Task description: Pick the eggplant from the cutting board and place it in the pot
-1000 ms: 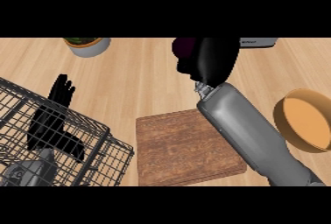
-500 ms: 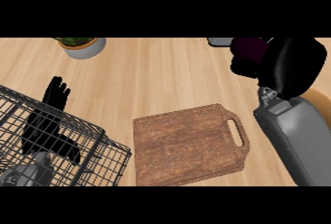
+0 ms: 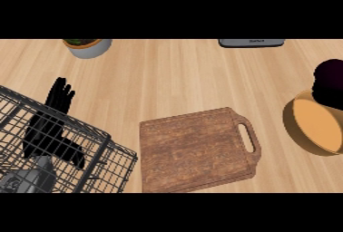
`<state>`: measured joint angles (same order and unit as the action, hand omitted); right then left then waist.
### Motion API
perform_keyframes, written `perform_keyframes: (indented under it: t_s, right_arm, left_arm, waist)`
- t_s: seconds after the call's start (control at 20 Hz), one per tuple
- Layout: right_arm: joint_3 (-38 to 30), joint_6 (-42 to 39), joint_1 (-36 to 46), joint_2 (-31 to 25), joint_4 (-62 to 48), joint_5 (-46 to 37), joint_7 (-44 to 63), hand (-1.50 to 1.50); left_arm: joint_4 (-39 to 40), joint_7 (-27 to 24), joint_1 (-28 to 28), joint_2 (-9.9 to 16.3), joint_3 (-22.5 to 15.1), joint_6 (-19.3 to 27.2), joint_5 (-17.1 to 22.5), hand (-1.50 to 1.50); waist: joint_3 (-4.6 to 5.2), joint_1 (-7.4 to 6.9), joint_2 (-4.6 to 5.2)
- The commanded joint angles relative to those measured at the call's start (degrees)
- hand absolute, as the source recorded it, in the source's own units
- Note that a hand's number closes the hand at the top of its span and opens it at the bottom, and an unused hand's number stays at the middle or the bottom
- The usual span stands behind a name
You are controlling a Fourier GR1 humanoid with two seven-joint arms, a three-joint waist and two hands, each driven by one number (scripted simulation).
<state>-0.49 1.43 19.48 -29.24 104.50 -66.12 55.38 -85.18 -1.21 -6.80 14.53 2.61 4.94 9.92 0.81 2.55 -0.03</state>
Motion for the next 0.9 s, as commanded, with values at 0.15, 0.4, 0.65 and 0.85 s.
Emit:
perform_keyframes:
  t_s: [0.15,0.4,0.65,0.85]
  right_arm:
    - [-12.00,7.10,-14.15,-4.46,0.59,9.65,-12.14,1.50]
    - [-15.88,12.82,-12.72,-4.77,-12.45,12.57,-20.54,1.50]
    - [-16.22,9.28,-13.41,-4.73,-17.13,14.56,-22.22,1.50]
    - [-20.51,6.96,-9.68,-1.60,-23.13,26.27,-23.99,-1.50]
  left_arm:
    - [-4.92,1.90,-4.34,-0.11,1.84,1.96,0.66,0.00]
    - [-0.69,1.95,-9.06,-2.35,0.66,2.83,-0.84,0.00]
    - [-1.76,1.16,-6.33,-1.99,1.70,1.01,0.08,0.00]
    - [-1.51,1.99,-9.20,-2.07,1.33,1.83,-1.06,0.00]
  waist:
    - [-0.95,-1.10,-0.26]
    - [-0.93,-1.99,0.23]
    - [-0.85,-2.54,0.07]
    - [-0.95,-2.53,0.15]
